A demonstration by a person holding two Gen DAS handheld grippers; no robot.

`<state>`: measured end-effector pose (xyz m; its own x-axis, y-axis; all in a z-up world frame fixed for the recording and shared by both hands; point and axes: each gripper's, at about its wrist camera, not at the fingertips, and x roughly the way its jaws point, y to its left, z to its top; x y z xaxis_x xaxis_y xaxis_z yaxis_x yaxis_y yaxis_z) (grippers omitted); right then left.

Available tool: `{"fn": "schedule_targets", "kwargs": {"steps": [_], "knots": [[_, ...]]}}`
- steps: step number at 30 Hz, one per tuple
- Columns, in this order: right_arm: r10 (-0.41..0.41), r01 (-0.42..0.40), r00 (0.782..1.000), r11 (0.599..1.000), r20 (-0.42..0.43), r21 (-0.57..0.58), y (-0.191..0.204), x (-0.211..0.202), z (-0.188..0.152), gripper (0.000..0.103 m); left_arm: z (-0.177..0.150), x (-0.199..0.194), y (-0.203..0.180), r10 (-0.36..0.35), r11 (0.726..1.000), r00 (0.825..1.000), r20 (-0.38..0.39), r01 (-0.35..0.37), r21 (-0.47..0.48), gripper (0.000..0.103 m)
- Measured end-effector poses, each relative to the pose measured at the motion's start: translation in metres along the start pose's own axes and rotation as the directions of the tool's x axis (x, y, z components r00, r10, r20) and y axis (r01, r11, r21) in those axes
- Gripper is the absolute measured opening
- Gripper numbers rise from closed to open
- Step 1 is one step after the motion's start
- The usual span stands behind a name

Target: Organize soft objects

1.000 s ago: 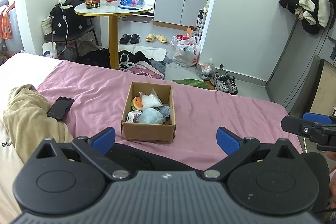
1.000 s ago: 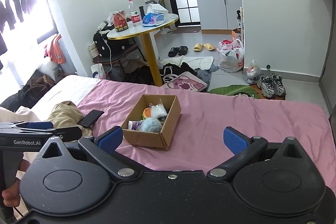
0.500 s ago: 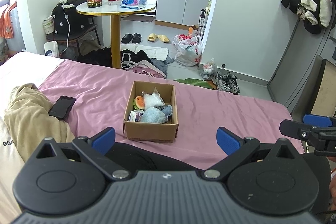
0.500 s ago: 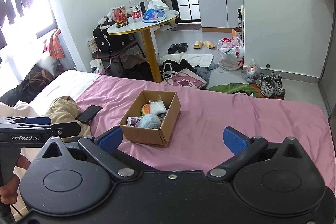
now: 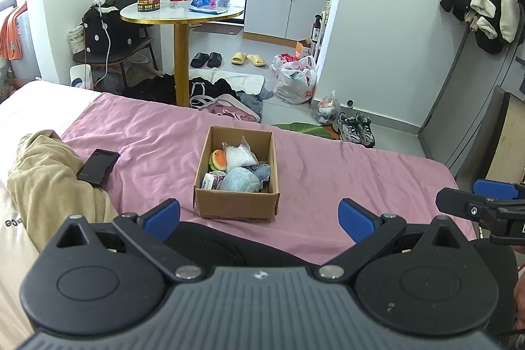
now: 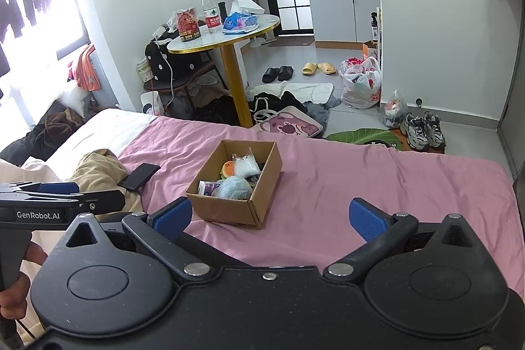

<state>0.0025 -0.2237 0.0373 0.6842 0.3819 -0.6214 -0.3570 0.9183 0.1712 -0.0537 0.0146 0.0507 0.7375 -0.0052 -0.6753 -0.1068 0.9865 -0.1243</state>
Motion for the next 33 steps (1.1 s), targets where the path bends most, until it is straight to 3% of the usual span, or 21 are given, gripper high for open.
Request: {"fn": "schedule_targets", "kwargs": {"steps": [33], "knots": [[0.010,-0.009,1.000,1.000,-0.013,0.026,0.004,0.013,-0.011,0.103,-0.002,0.010,0.000,0.008,1.000,1.000,-0.001,-0.008,0.004,0.102]]}}
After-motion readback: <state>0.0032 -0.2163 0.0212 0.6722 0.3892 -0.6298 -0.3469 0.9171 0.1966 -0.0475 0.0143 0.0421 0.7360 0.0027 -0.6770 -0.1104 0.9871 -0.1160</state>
